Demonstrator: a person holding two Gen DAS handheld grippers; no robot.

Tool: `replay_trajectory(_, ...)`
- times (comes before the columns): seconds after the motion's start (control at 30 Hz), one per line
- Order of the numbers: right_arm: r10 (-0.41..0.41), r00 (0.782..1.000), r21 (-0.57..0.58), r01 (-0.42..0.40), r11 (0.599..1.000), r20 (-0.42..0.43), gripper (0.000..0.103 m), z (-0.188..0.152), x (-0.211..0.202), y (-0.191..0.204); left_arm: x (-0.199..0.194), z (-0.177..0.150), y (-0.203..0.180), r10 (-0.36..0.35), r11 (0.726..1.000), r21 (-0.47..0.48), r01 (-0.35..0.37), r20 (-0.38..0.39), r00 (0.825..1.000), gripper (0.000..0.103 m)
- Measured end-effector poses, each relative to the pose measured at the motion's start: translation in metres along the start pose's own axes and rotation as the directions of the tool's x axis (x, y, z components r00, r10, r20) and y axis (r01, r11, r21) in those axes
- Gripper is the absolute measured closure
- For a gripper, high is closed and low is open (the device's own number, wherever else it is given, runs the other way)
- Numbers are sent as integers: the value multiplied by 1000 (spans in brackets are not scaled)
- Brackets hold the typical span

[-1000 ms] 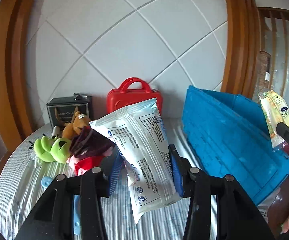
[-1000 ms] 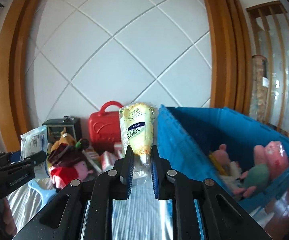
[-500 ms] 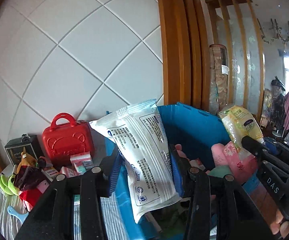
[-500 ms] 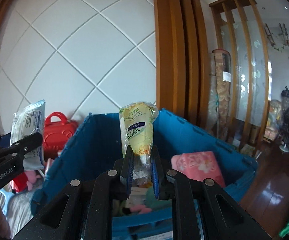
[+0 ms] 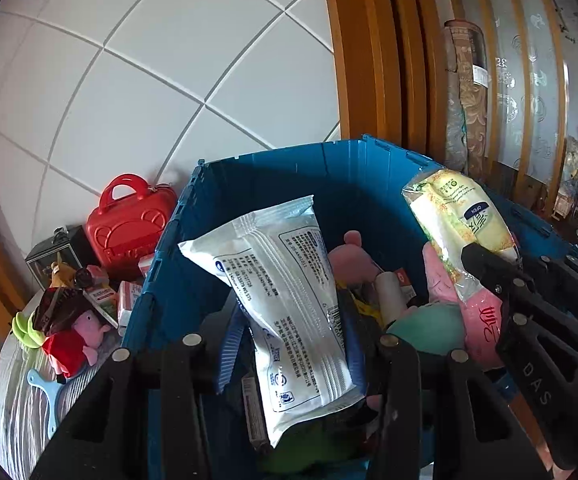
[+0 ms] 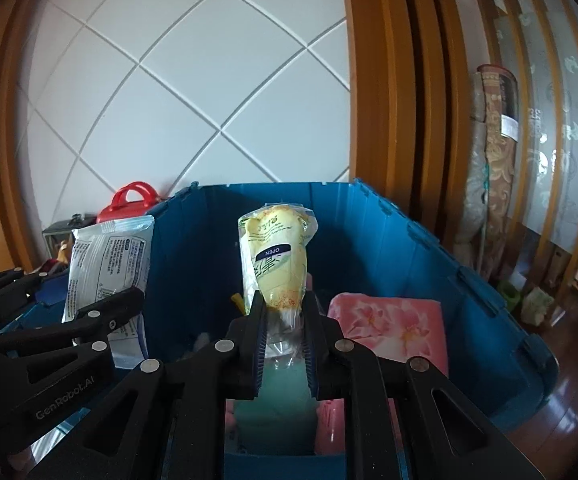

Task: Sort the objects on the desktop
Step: 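Carry the bandage packet with left tool while right tool carries the sachet over the crate, then open left tool to drop the packet while right tool releases the sachet, then withdraw both tools from the crate back toward the pile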

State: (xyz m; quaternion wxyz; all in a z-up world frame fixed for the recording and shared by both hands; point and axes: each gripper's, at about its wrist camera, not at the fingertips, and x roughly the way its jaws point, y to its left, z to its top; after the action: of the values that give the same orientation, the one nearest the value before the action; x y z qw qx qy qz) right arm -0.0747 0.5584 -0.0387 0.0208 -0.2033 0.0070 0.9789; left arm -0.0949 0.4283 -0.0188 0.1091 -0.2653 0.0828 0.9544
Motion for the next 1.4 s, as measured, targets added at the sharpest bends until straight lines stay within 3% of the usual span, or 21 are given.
replay_trajectory(0.27,-7,1000,-1,7,1000,-7,84,-2,11,-10,-2,-3,-1,14,1000,-17,-14,-3,1000,54)
replay_trajectory(0.33,-10,1000,6,10,1000,0,81,-2,10,-10,-3,-3,-2,19,1000,-15,-19,-2,1000,43)
replay_trajectory(0.37,-8,1000,11,8,1000,2,79,-2,10,-11,-5,-3,-2,25,1000,-14,-25,4,1000,30)
replay_trajectory(0.4,-10,1000,18,10,1000,5,71,-1,9,-12,-8,-3,-3,31,999,-11,-31,16,999,20)
replay_trajectory(0.43,-15,1000,26,15,1000,10,57,-1,8,-14,-10,-2,-3,37,999,-9,-37,29,999,20)
replay_trajectory(0.5,-31,999,32,31,999,26,44,-1,4,-17,-14,-1,-2,40,999,-10,-40,42,998,20)
replay_trajectory(0.6,-58,997,32,57,998,48,43,3,-4,-19,-19,0,2,35,999,-27,-33,52,998,19)
replay_trajectory(0.67,-71,996,37,69,997,63,37,6,-9,-21,-22,1,6,33,999,-41,-30,61,998,17)
replay_trajectory(0.73,-88,993,35,85,996,82,16,9,-15,-21,-27,2,11,33,998,-61,-29,75,997,8)
replay_trajectory(0.83,-110,988,26,107,994,105,2,11,-22,-19,-35,4,18,44,996,-78,-37,96,994,2)
replay_trajectory(1.13,-109,984,53,102,993,143,0,24,-35,-2,-59,2,57,119,988,-117,-103,136,984,2)
replay_trajectory(1.4,-11,979,-16,14,1000,204,0,35,-46,80,-78,-21,153,207,959,-224,-174,136,969,1)
